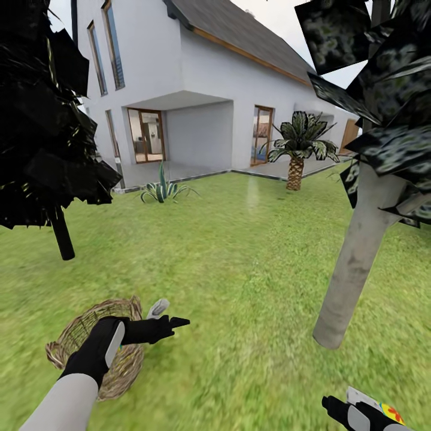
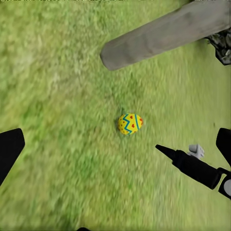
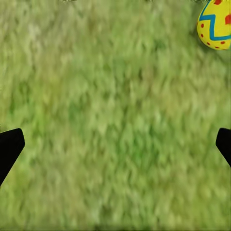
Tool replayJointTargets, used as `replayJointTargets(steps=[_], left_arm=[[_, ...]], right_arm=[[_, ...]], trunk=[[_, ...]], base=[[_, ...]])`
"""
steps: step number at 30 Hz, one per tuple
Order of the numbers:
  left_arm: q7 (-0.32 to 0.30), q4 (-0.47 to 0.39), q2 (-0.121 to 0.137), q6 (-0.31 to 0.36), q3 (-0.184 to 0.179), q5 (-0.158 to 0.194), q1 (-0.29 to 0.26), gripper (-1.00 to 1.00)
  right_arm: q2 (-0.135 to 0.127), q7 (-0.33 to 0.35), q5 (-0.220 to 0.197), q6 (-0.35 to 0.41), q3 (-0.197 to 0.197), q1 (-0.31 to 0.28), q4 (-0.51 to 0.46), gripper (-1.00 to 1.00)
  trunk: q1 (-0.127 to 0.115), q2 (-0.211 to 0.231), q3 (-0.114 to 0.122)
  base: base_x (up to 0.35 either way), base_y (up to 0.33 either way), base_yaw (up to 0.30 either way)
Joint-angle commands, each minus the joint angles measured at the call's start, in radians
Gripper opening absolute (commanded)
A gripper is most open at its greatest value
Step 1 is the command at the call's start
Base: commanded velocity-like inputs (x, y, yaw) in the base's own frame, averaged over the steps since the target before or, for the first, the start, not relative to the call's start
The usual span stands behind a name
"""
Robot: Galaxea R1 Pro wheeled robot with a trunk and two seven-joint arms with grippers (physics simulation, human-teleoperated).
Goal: Take the three Easter eggs out of the wicker basket on the lawn in the garden, then place them on the lawn next to a single tree (choose any tree) so that all three eggs are next to the same tree and none are left in the basket.
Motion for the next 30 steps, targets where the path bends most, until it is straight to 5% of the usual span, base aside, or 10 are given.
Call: replayJointTargets(steps=[1,12,30], left_arm=[[-0.001,0.000,0.000,0.008,0.002,0.002,-0.001,1.00],[-0.002,-0.001,0.002,0.009,0.002,0.005,-0.001,1.00],[-0.003,-0.001,0.002,0.009,0.003,0.005,-0.001,1.00]], right_arm=[[0.000,-0.004,-0.008,0.005,0.008,0.000,-0.002,1.00],[0.000,-0.003,-0.009,0.005,0.008,0.000,-0.001,1.00],[0.015,-0.004,0.003,0.005,0.008,0.000,0.000,1.00]], trunk=[[-0.004,0.007,0.002],[-0.046,0.084,0.037],[-0.115,0.210,0.093]], base=[[0.000,0.000,0.000],[0.000,0.000,0.024],[0.000,0.000,0.272]])
